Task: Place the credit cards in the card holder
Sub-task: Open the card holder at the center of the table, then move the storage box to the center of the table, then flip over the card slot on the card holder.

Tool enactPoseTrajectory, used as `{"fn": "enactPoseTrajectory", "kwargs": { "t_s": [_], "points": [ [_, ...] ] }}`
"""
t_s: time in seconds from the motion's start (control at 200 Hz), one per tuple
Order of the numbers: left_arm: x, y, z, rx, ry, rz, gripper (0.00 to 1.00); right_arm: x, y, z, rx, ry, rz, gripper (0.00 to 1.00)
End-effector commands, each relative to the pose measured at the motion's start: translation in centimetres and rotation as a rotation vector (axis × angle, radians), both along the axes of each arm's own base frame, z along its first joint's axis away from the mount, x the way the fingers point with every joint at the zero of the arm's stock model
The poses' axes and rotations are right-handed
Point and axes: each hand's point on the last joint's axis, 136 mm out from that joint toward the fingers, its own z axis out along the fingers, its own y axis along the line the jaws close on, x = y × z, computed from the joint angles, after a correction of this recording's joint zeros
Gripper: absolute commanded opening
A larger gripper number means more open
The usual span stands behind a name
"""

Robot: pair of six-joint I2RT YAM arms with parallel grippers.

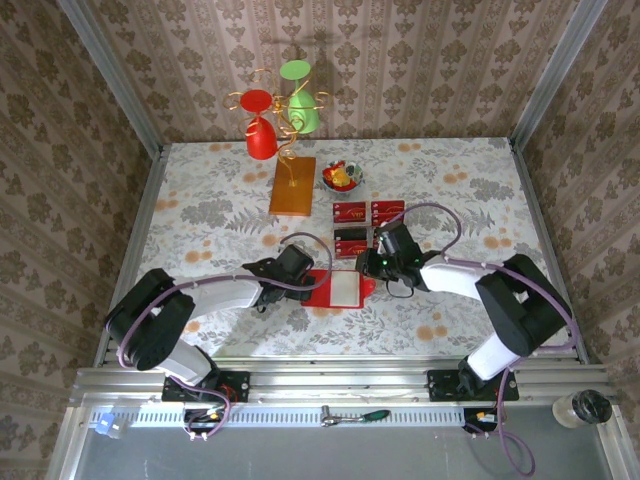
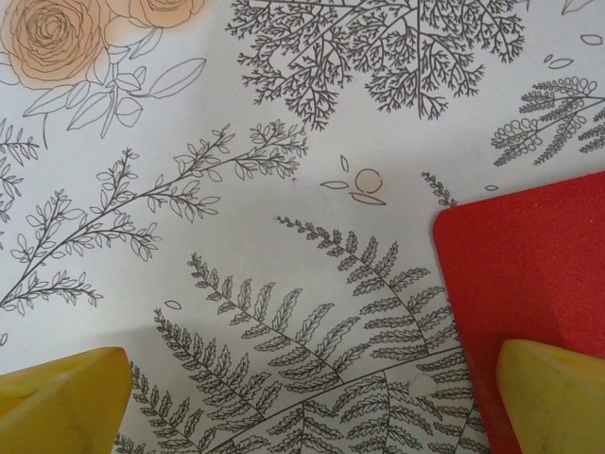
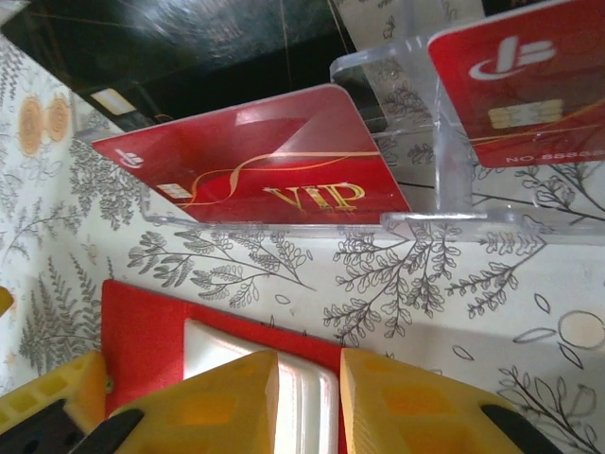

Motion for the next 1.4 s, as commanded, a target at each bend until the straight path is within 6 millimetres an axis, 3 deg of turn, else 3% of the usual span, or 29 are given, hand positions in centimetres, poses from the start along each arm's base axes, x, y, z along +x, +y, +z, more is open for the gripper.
{"fn": "enactPoseTrajectory", "kwargs": {
  "t_s": [0.0,0.69,1.025,1.145,1.22,1.305,1.395],
  "points": [
    [0.1,0.1,0.1,-0.009,0.002,0.005,1.00,0.7,0.5,-0.2,-0.010,0.008,0.021,0.24],
    [0.0,-0.2,1.0,-0.046,-0.008,0.012,1.00,5.0,1.7,-0.9,-0.060,0.011,0.052,0.23],
    [-0.3,0.1,1.4,-0.078,-0.015,0.037,1.00,1.7,2.1,2.2,0.033,-0.012,0.096,0.25],
    [-0.5,0.3,1.2,-0.077,-0.009,0.045,1.00,0.1,2.5,3.5,0.028,-0.023,0.114,0.38],
    [-0.6,0.4,0.9,-0.077,-0.006,0.050,1.00,-1.1,3.1,3.8,-0.004,-0.021,0.140,0.40],
    [-0.8,0.7,0.6,-0.075,-0.002,0.058,1.00,-2.4,4.1,4.0,-0.003,-0.017,0.171,0.39],
    [-0.9,0.8,0.6,-0.077,-0.003,0.064,1.00,-3.3,4.9,3.6,0.024,-0.005,0.171,0.28]
  ]
}}
